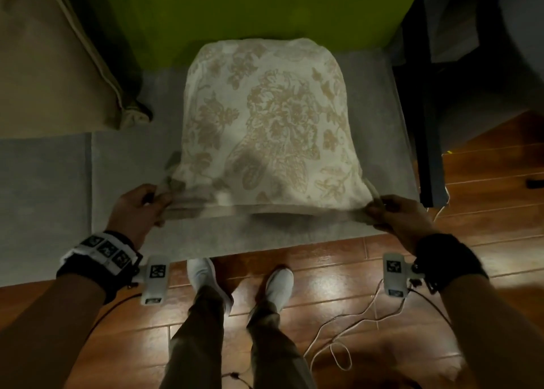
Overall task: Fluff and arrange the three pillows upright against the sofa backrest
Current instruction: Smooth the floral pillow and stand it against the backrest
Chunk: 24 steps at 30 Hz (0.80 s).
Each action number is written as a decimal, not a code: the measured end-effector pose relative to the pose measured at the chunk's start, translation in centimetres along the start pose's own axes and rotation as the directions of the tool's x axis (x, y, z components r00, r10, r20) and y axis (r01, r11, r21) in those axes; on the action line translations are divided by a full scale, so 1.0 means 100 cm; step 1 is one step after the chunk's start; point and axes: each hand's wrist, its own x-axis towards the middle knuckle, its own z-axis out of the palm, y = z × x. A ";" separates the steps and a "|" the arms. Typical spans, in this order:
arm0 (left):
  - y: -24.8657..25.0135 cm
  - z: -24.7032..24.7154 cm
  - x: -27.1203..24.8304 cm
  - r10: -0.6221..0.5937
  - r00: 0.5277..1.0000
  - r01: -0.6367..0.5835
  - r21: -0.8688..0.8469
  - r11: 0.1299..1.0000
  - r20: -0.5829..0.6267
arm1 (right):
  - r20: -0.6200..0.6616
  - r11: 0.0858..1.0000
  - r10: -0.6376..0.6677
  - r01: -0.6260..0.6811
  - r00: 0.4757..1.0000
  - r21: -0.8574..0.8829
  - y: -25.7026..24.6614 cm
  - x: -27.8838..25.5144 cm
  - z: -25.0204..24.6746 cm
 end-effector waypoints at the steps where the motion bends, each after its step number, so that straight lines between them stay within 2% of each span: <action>1: -0.001 -0.001 0.002 0.029 0.999 -0.029 0.038 0.999 -0.013 | 0.005 1.000 0.012 -0.012 1.000 -0.019 -0.001 0.000 0.000; 3: -0.006 0.002 0.001 0.029 0.999 -0.028 0.051 0.998 -0.018 | -0.008 0.996 0.030 -0.030 1.000 -0.079 0.004 0.000 0.002; 5: -0.011 0.008 -0.008 -0.040 0.999 0.040 0.004 0.999 -0.023 | -0.015 0.989 0.025 -0.027 1.000 -0.148 0.011 0.002 0.007; 7: -0.013 0.011 -0.022 -0.135 0.990 0.137 -0.062 0.989 0.031 | 0.003 0.980 0.030 -0.029 1.000 -0.196 0.019 0.002 0.012; 10: -0.015 0.009 -0.028 -0.251 0.958 0.275 -0.206 0.939 0.138 | -0.031 0.998 0.055 -0.056 0.998 -0.038 0.009 -0.002 0.016; 13: -0.008 0.006 -0.009 -0.224 0.972 0.229 -0.084 0.970 0.064 | -0.099 0.998 0.040 -0.036 0.994 0.048 -0.014 0.008 0.022; 16: 0.010 0.010 0.019 -0.136 0.991 0.135 0.055 0.989 0.013 | -0.045 0.996 -0.010 0.006 0.999 -0.091 -0.034 0.027 0.032; 18: 0.037 0.020 0.024 -0.079 0.995 0.067 0.179 0.982 0.060 | -0.014 0.971 -0.050 0.045 0.999 -0.234 -0.043 0.033 0.036; 20: 0.054 0.024 0.028 -0.007 0.998 -0.011 0.306 0.952 0.058 | -0.069 0.946 -0.121 0.094 0.990 -0.309 -0.049 0.038 0.032; 22: 0.054 0.024 0.031 0.044 0.997 -0.021 0.305 0.952 -0.068 | -0.156 0.941 -0.130 0.072 0.979 -0.330 -0.048 0.040 0.020; 24: 0.043 0.023 0.032 -0.004 0.991 0.031 0.211 0.977 -0.131 | -0.200 0.933 -0.103 0.025 0.974 -0.358 -0.039 0.044 0.009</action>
